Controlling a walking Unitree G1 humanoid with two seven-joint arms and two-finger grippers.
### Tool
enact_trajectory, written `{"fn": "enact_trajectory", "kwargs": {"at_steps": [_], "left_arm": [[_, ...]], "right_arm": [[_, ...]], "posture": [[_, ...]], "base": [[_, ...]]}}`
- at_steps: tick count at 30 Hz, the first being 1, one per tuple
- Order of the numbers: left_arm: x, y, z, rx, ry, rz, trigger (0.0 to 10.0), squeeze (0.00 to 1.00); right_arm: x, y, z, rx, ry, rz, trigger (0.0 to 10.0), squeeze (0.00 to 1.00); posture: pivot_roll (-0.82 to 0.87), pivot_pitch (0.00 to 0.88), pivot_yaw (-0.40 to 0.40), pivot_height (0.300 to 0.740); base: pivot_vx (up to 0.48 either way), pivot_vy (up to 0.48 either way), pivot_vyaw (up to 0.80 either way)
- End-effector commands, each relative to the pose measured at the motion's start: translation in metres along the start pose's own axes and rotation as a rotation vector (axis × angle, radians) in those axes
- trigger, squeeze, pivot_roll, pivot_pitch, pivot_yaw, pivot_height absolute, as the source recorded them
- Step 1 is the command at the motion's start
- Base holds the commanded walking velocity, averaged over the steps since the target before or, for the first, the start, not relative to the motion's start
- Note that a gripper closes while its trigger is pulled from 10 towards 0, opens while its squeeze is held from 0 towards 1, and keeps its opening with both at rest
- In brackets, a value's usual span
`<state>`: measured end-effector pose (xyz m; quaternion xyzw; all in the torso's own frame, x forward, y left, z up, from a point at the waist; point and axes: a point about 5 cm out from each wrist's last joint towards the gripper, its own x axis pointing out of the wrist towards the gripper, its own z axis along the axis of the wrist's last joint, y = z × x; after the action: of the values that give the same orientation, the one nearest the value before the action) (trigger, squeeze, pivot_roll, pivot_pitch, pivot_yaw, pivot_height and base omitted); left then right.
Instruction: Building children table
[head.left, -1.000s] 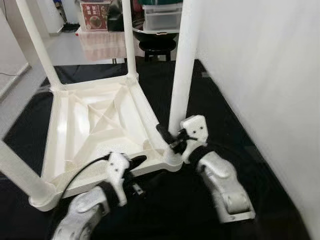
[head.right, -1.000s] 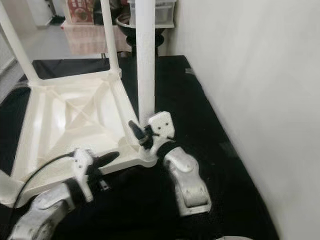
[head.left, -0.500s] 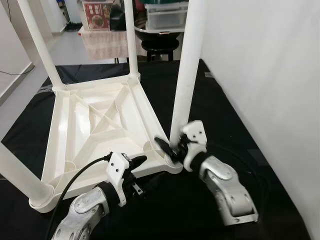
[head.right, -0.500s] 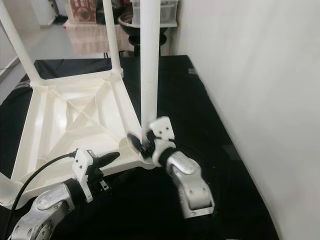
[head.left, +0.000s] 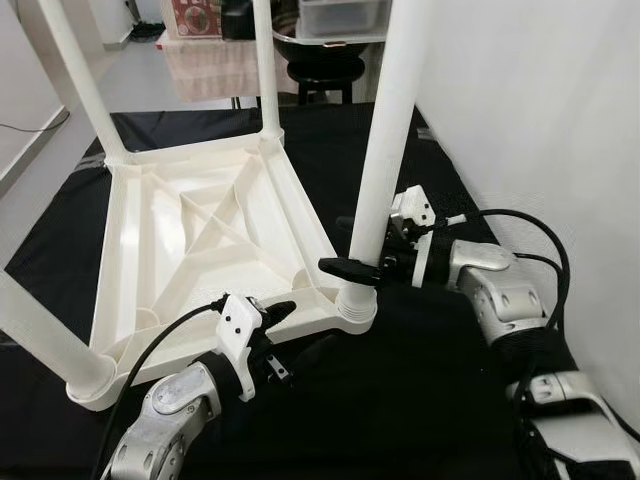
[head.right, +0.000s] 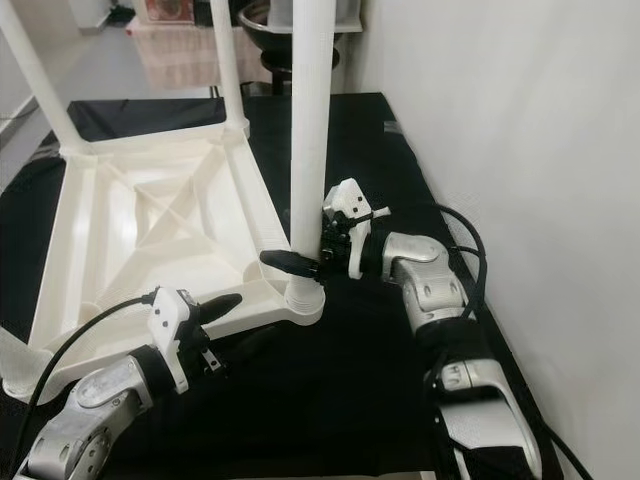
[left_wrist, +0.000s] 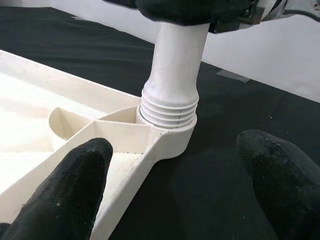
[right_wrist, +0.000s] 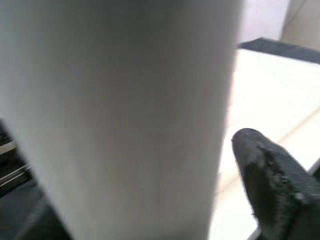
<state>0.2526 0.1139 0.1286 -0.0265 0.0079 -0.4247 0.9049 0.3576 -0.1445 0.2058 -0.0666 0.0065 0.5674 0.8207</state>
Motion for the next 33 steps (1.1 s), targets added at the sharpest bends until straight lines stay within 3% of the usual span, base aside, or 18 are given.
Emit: {"fn": "enact_trajectory", "kwargs": {"at_steps": [1, 2, 11, 17, 18, 19, 20, 21, 22, 23, 24, 26, 27, 30, 31, 33], "left_arm": [[-0.001, -0.001, -0.006, -0.014, 0.012, 0.006, 10.0, 0.0], [-0.001, -0.001, -0.006, -0.013, 0.012, 0.005, 10.0, 0.0], [-0.002, -0.003, -0.006, -0.017, 0.014, -0.002, 10.0, 0.0], [-0.004, -0.003, -0.005, -0.015, 0.009, -0.001, 10.0, 0.0], [-0.005, -0.002, -0.004, -0.013, 0.008, 0.0, 10.0, 0.0], [-0.005, -0.002, -0.004, -0.013, 0.008, 0.0, 10.0, 0.0], [-0.007, 0.0, -0.002, -0.01, 0.008, 0.002, 10.0, 0.0], [-0.007, 0.0, -0.002, -0.01, 0.008, 0.002, 10.0, 0.0], [-0.008, 0.001, -0.002, -0.008, 0.008, 0.003, 10.0, 0.0], [-0.008, 0.001, -0.002, -0.008, 0.008, 0.003, 10.0, 0.0], [-0.009, 0.002, -0.001, -0.005, 0.011, 0.003, 10.0, 0.0], [-0.009, 0.003, -0.002, -0.003, 0.015, 0.002, 10.0, 0.0], [-0.009, 0.004, -0.002, -0.007, 0.017, -0.004, 10.0, 0.0], [-0.007, 0.003, -0.003, -0.001, 0.036, -0.031, 10.0, 0.0], [-0.007, 0.004, -0.002, 0.0, 0.031, -0.018, 10.0, 0.0], [-0.008, 0.004, -0.002, 0.001, 0.02, 0.004, 10.0, 0.0]], "right_arm": [[-0.002, -0.001, 0.002, -0.001, -0.021, 0.018, 5.0, 0.0], [-0.002, -0.003, 0.002, 0.003, -0.024, 0.028, 0.0, 0.0], [-0.013, -0.003, -0.013, 0.023, -0.011, 0.016, 0.0, 0.0], [-0.019, 0.009, -0.032, 0.013, 0.039, -0.118, 0.0, 0.0], [-0.012, 0.021, -0.043, 0.035, 0.062, -0.228, 0.0, 0.0], [-0.012, 0.021, -0.043, 0.035, 0.062, -0.228, 0.0, 0.0], [0.011, 0.053, -0.063, 0.184, 0.031, -0.433, 0.0, 0.0], [0.011, 0.053, -0.063, 0.184, 0.031, -0.433, 0.0, 0.0], [0.02, 0.075, -0.071, 0.303, 0.023, -0.601, 0.0, 0.0], [0.02, 0.075, -0.071, 0.303, 0.023, -0.601, 0.0, 0.0], [0.025, 0.084, -0.058, 0.125, 0.05, -0.639, 0.0, 0.0], [0.029, 0.084, -0.052, 0.15, 0.021, -0.613, 0.0, 0.0], [0.027, 0.078, -0.056, 0.115, 0.067, -0.584, 0.0, 0.0], [0.031, 0.075, -0.061, 0.14, 0.076, -0.525, 0.0, 0.0], [0.032, 0.074, -0.061, 0.131, 0.082, -0.523, 5.9, 0.0], [0.032, 0.074, -0.059, 0.131, 0.079, -0.529, 5.9, 0.0]], "posture": [[-0.06, 0.088, -0.032, 0.74], [-0.05, 0.086, -0.033, 0.74], [-0.06, 0.092, -0.026, 0.74], [-0.08, 0.115, -0.025, 0.74], [-0.08, 0.124, -0.025, 0.74], [-0.08, 0.124, -0.025, 0.74], [-0.09, 0.14, -0.009, 0.74], [-0.09, 0.14, -0.009, 0.74], [-0.09, 0.14, -0.009, 0.74], [-0.09, 0.14, -0.009, 0.74], [-0.09, 0.147, 0.007, 0.74], [-0.12, 0.131, 0.03, 0.74], [-0.11, 0.128, 0.025, 0.74], [-0.08, 0.131, 0.006, 0.74], [-0.09, 0.129, 0.011, 0.74], [-0.09, 0.129, 0.011, 0.74]], "base": [[0.0, 0.0, 0.0], [0.0, 0.0, 0.0], [0.0, 0.0, 0.0], [0.0, 0.0, 0.0], [0.0, 0.0, 0.0], [0.0, 0.0, 0.0], [0.0, 0.0, 0.0], [0.0, 0.0, 0.0], [0.0, 0.0, 0.0], [0.0, 0.0, 0.0], [0.0, 0.0, 0.0], [0.0, 0.0, 0.0], [0.0, 0.0, 0.0], [0.0, 0.0, 0.0], [0.0, 0.0, 0.0], [0.0, 0.0, 0.0]]}}
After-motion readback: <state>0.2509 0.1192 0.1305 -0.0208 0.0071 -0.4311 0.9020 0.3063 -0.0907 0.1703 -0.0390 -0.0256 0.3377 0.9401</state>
